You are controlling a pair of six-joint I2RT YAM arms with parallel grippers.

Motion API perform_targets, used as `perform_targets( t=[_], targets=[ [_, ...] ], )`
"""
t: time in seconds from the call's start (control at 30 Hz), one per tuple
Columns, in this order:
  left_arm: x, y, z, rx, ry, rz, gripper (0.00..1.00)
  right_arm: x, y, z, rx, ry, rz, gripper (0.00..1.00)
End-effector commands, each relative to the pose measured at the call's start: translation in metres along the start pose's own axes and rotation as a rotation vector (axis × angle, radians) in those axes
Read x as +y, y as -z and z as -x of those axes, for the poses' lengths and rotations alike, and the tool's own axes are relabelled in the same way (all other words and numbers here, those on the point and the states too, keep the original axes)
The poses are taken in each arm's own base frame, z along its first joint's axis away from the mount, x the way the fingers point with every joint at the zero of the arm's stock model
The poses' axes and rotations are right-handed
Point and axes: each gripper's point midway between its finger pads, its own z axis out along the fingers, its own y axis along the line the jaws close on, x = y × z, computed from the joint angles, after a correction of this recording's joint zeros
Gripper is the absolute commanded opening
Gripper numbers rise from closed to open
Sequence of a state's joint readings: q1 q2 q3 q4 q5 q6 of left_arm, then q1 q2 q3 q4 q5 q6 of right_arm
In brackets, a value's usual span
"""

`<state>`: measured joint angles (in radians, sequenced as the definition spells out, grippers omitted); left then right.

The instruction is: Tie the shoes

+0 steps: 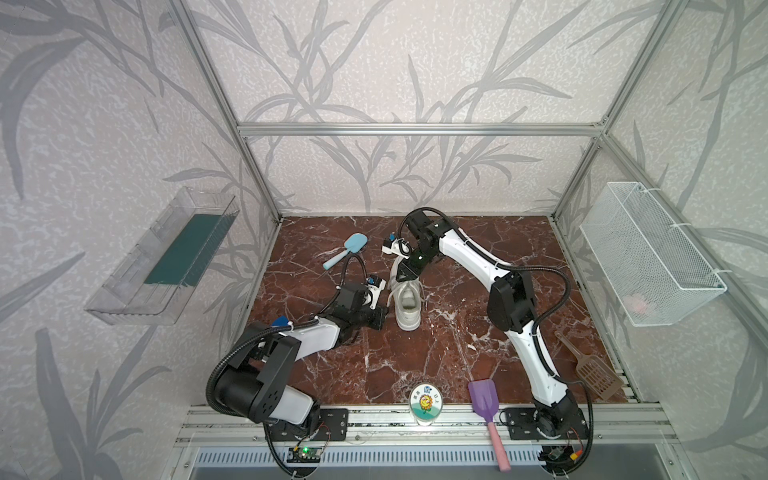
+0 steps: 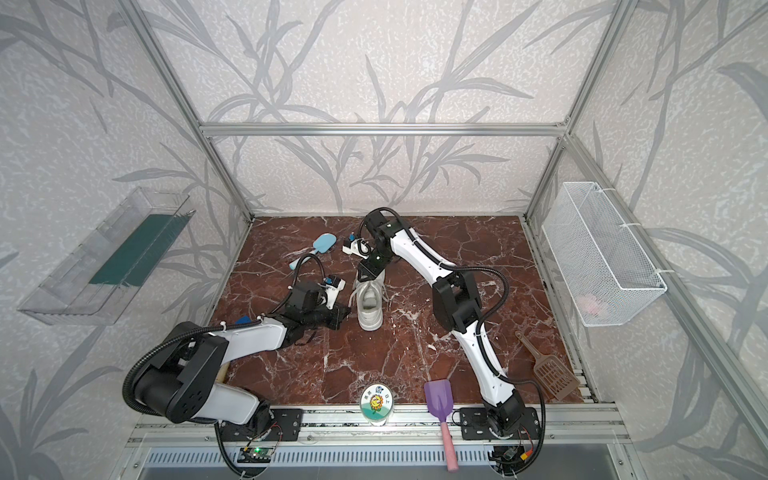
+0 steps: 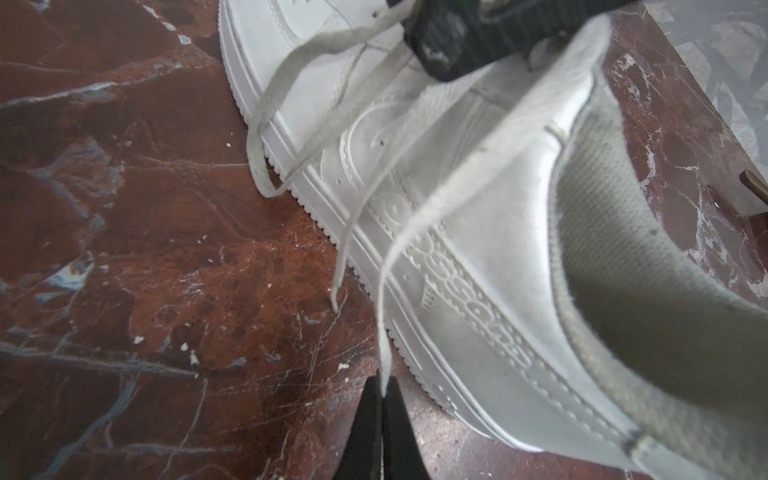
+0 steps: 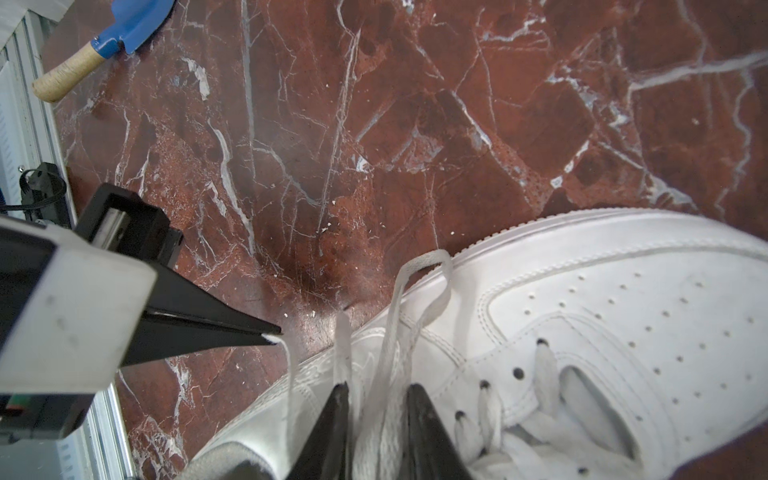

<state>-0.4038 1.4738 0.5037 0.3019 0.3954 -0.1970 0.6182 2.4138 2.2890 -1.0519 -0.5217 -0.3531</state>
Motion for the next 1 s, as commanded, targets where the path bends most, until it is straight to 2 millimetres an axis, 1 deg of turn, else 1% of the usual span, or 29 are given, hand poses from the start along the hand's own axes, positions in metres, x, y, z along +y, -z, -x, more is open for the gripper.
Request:
perform_targets(
  t=[0.0, 0.13, 0.23, 0.37, 0.57, 0.7, 0.77, 0.97],
  targets=[
    [-0.002, -0.003, -0.001, 0.006, 0.025, -0.015, 0.00, 0.007, -0.008, -0.006, 0.037, -0.003, 0.026, 0.23],
    [-0.002, -0.004, -0.003, 0.005, 0.036, -0.019, 0.00, 0.006, -0.007, -0.007, 0.042, 0.001, 0.016, 0.10],
    [-0.001, -0.004, -0.004, 0.010, 0.040, -0.018, 0.00, 0.012, -0.002, -0.001, 0.011, -0.003, 0.040, 0.00],
    [0.000, -0.008, -0.002, 0.018, 0.048, -0.015, 0.00, 0.019, 0.006, 0.008, -0.045, -0.025, 0.082, 0.00],
    [0.002, -0.016, 0.001, 0.069, 0.072, -0.019, 0.00, 0.018, 0.020, 0.015, -0.176, -0.095, 0.163, 0.00],
    [0.005, -0.021, 0.009, 0.074, 0.068, -0.029, 0.00, 0.018, 0.033, 0.020, -0.292, -0.148, 0.260, 0.00],
    [0.007, -0.024, 0.013, 0.076, 0.074, -0.032, 0.00, 0.015, 0.038, 0.021, -0.338, -0.169, 0.289, 0.00],
    [0.015, -0.034, 0.033, 0.067, 0.086, -0.075, 0.00, 0.018, 0.049, 0.023, -0.446, -0.171, 0.398, 0.00]
  ],
)
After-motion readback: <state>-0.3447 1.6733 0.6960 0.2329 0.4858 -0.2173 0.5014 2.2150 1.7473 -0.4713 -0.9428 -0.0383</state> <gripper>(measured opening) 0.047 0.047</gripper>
